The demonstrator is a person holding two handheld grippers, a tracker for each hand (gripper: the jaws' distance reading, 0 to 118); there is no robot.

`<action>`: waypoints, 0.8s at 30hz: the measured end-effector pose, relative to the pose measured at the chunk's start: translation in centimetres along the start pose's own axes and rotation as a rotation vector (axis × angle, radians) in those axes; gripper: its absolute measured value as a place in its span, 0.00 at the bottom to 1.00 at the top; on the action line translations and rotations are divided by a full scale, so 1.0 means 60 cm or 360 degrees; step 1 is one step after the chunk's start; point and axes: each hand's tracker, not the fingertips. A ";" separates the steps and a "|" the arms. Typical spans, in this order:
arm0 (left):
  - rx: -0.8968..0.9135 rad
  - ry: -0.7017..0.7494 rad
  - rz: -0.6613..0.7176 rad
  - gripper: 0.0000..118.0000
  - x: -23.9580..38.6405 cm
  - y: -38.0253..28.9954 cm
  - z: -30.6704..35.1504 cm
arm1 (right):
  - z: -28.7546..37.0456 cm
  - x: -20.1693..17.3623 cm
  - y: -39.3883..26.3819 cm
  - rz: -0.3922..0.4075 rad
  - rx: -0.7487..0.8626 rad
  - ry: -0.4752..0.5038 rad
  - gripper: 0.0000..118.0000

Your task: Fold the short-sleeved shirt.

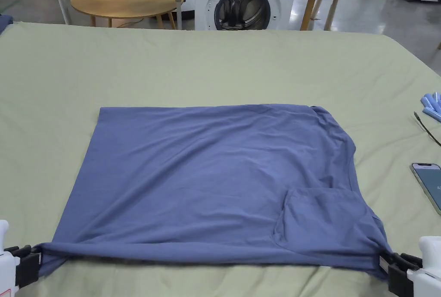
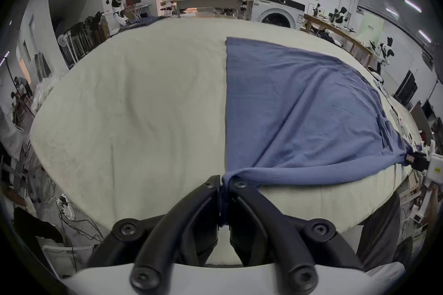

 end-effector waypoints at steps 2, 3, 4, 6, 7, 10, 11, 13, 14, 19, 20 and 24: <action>0.0008 -0.0022 0.0016 0.01 -0.002 0.014 0.005 | 0.012 -0.005 0.020 -0.0029 0.0056 -0.0018 0.01; 0.0011 -0.0026 0.0012 0.01 0.001 0.025 0.004 | 0.018 -0.006 0.036 -0.0030 0.0072 0.0003 0.01; 0.0028 -0.0020 -0.0015 0.01 0.002 0.037 0.001 | 0.022 -0.008 0.051 -0.0026 0.0111 0.0007 0.01; 0.0049 -0.0020 -0.0040 0.01 0.008 0.070 -0.004 | 0.022 -0.014 0.091 0.0004 0.0163 0.0007 0.01; 0.0059 -0.0023 -0.0036 0.01 0.009 0.088 -0.009 | 0.019 -0.015 0.111 0.0013 0.0174 0.0006 0.01; 0.0108 -0.0004 -0.0031 0.01 0.015 0.144 -0.030 | -0.008 -0.015 0.172 0.0022 0.0197 0.0011 0.01; 0.0111 -0.0008 -0.0046 0.01 0.017 0.162 -0.041 | -0.020 -0.015 0.192 0.0029 0.0200 0.0004 0.01; 0.0097 -0.0002 -0.0057 0.01 0.022 0.197 -0.068 | -0.052 -0.013 0.230 0.0067 0.0178 -0.0007 0.01; 0.0098 -0.0004 -0.0060 0.01 0.024 0.212 -0.082 | -0.072 -0.013 0.249 0.0070 0.0163 -0.0004 0.01; 0.0040 0.0017 -0.0046 0.01 0.032 0.274 -0.159 | -0.167 -0.011 0.314 0.0099 0.0068 -0.0026 0.01; 0.0023 0.0016 -0.0053 0.01 0.035 0.282 -0.175 | -0.186 -0.010 0.322 0.0103 0.0049 -0.0027 0.01; -0.0091 0.0041 -0.0070 0.01 0.043 0.294 -0.224 | -0.250 -0.008 0.333 0.0097 -0.0073 -0.0021 0.03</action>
